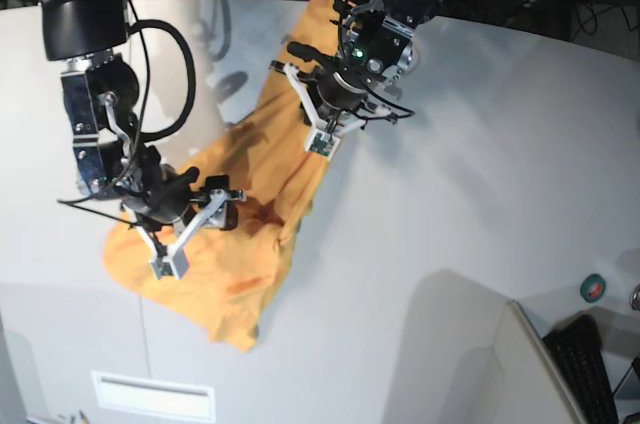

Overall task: Layout the t-shirt on the table in an organized manner, then fold the t-shirt properly
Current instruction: 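Release and regrasp the shirt with the left gripper nearer the middle, then lift the shirt with both grippers and shake it open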

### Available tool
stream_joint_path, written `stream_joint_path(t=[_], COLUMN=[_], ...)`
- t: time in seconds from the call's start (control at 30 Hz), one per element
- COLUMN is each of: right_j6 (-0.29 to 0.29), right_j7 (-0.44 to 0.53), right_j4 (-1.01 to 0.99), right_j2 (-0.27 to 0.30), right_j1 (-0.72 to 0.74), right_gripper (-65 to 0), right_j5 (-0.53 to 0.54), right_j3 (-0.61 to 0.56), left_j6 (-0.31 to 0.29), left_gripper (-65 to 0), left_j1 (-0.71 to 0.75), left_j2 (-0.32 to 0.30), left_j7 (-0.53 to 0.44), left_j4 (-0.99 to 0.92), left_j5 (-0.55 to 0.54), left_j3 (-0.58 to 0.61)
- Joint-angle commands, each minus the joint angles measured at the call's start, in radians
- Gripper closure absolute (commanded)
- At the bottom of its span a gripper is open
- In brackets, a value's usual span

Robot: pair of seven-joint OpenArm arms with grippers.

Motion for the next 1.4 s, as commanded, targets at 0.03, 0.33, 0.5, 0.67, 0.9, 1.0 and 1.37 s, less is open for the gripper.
stream_joint_path(t=[0.03,0.33,0.5,0.67,0.9,1.0,1.37], right_j6=[0.004,0.004,0.004,0.004,0.004,0.004,0.006], right_j7=[0.018,0.018,0.020,0.020,0.021,0.021,0.070], right_j4=[0.016,-0.007,-0.029,-0.029,-0.029,-0.029,-0.141], right_j2=[0.015,0.031,0.034,0.035,0.035,0.035,0.034], right_j1=[0.019,0.018,0.016,0.016,0.016,0.022,0.170], right_gripper=[-35.4,-35.4,-35.4,-35.4,-35.4,-35.4,-35.4], right_j5=[0.004,0.003,0.003,0.003,0.003,0.003,0.003], right_j3=[0.008,0.006,0.014,0.015,0.015,0.012,-0.164], left_j6=[-0.001,-0.001,-0.001,-0.001,-0.001,-0.001,-0.001], left_gripper=[0.0,0.0,-22.4,-43.9,-43.9,-39.0,0.0], left_j1=[0.001,-0.191,-0.254,-0.257,-0.245,-0.262,-0.229], left_j2=[0.002,0.006,0.029,0.057,0.054,0.055,0.054], left_j7=[-0.036,0.145,0.144,0.102,-0.014,-0.040,-0.040], left_j4=[0.117,0.179,0.104,0.075,-0.051,-0.112,-0.126], left_j5=[0.001,-0.006,-0.001,-0.001,-0.001,-0.001,-0.001], left_j3=[-0.006,-0.006,-0.006,-0.008,-0.008,-0.008,-0.132])
